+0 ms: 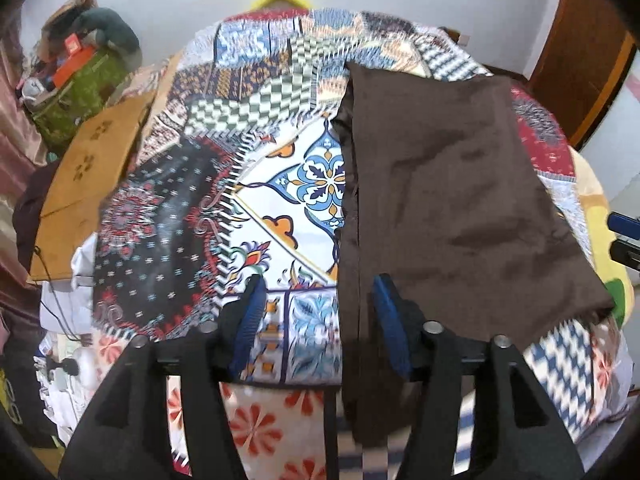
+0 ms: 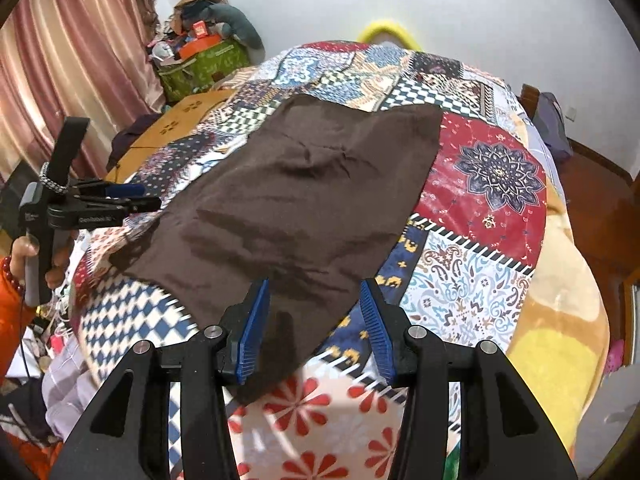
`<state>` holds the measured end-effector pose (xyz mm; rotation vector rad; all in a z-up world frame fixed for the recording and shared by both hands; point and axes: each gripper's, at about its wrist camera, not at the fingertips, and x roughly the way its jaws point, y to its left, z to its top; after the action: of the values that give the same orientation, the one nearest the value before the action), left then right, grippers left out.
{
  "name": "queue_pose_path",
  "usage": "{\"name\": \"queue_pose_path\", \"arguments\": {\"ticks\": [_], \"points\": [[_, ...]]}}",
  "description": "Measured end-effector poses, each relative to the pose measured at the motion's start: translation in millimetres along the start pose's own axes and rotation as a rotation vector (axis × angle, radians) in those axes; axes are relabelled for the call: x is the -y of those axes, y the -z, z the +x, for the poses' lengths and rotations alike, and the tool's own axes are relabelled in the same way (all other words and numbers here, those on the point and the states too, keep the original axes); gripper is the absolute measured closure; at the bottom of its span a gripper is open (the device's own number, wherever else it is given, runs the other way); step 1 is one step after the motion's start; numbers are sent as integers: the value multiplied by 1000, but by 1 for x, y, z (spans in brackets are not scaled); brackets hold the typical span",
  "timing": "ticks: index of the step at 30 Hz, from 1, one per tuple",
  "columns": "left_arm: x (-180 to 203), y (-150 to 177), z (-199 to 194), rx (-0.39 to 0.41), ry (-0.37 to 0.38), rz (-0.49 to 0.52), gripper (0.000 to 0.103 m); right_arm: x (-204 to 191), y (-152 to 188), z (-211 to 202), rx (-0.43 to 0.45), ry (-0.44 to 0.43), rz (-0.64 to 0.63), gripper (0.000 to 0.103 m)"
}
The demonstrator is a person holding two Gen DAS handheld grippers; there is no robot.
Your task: Fold small clothes
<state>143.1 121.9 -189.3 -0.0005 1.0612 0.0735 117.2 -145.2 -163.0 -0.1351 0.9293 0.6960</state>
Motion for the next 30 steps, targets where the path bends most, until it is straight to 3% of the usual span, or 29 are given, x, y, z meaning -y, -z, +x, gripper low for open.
{"name": "queue_pose_path", "arguments": {"ticks": [5,10,13,16,22,24,27,30], "points": [[17,29,-31,27,28,41,23,-20,9,0,-2,-23,-42,49],[38,54,-26,-29,60,83,21,-37,22,10,-42,-28,-89,49],[47,62,-9,-59,28,115,21,-42,29,18,-61,-14,-108,49],[48,58,-3,-29,18,93,12,-41,34,27,-86,0,-109,49],[58,38,10,6,28,131,11,-40,38,39,-102,-7,-133,49],[62,31,14,23,23,154,11,-40,36,41,-95,-6,-140,56],[66,23,19,49,33,181,20,-37,33,44,-88,-7,-136,75],[72,15,22,58,43,211,45,-34,29,44,-82,-15,-142,87]]}}
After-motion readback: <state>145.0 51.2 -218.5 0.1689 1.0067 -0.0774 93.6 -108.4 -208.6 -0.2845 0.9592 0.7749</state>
